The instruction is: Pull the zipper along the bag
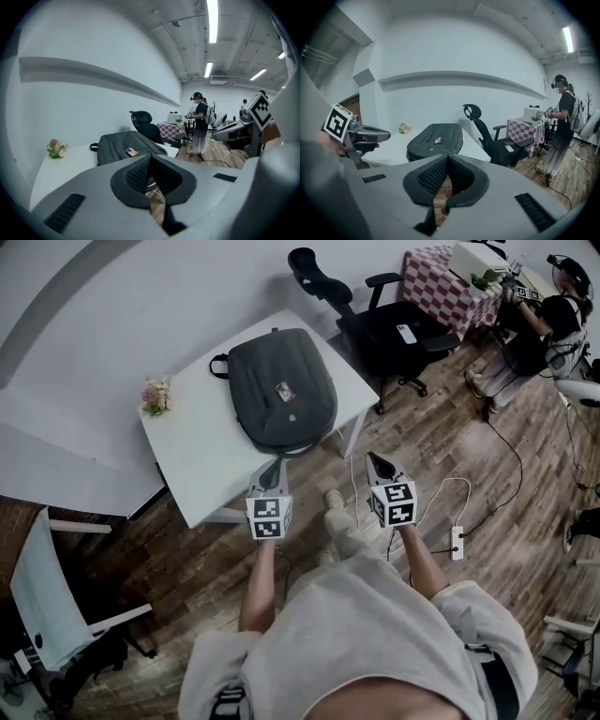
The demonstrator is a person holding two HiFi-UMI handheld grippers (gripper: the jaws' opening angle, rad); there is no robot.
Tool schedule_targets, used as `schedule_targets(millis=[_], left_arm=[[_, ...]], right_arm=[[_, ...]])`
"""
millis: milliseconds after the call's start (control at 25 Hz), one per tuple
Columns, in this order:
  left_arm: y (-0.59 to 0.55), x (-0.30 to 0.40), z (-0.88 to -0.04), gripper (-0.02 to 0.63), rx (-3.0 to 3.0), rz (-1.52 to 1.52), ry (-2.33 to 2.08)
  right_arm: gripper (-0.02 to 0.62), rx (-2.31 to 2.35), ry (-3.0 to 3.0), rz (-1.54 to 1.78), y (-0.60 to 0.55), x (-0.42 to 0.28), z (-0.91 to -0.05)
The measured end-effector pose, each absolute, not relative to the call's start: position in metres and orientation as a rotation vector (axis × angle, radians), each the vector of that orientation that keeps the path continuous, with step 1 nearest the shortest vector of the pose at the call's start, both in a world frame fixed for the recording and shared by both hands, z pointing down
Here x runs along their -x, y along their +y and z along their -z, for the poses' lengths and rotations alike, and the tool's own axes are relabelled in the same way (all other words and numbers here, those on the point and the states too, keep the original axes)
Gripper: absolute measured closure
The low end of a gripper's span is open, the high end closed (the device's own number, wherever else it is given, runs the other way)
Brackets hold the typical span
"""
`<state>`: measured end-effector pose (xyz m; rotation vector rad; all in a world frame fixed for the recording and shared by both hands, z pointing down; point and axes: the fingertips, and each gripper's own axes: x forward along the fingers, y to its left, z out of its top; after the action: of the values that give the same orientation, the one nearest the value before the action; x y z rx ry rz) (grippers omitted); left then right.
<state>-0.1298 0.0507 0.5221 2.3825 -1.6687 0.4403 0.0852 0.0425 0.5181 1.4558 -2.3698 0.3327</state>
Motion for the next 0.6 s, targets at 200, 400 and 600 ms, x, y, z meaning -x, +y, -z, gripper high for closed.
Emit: schedule_targets(millis=[200, 400, 600], left_arm=[[0.017, 0.133, -0.534, 0.580, -2.346, -0.462, -1.678], [-0.023, 0.131, -0.546, 0.580, -2.309, -0.508, -1.672], [-0.059, 0.124, -0.561, 0.580, -2.303, -0.603, -1.632]], right_arm=[[0.581, -1.421, -2.374, -0.356, 0.000, -0.082, -0.531], [0.581, -1.369, -2.388, -0.382, -0.055, -0.076, -0.539], [0.581, -1.307, -2.392, -0.413, -0.113, -0.072, -0.549]])
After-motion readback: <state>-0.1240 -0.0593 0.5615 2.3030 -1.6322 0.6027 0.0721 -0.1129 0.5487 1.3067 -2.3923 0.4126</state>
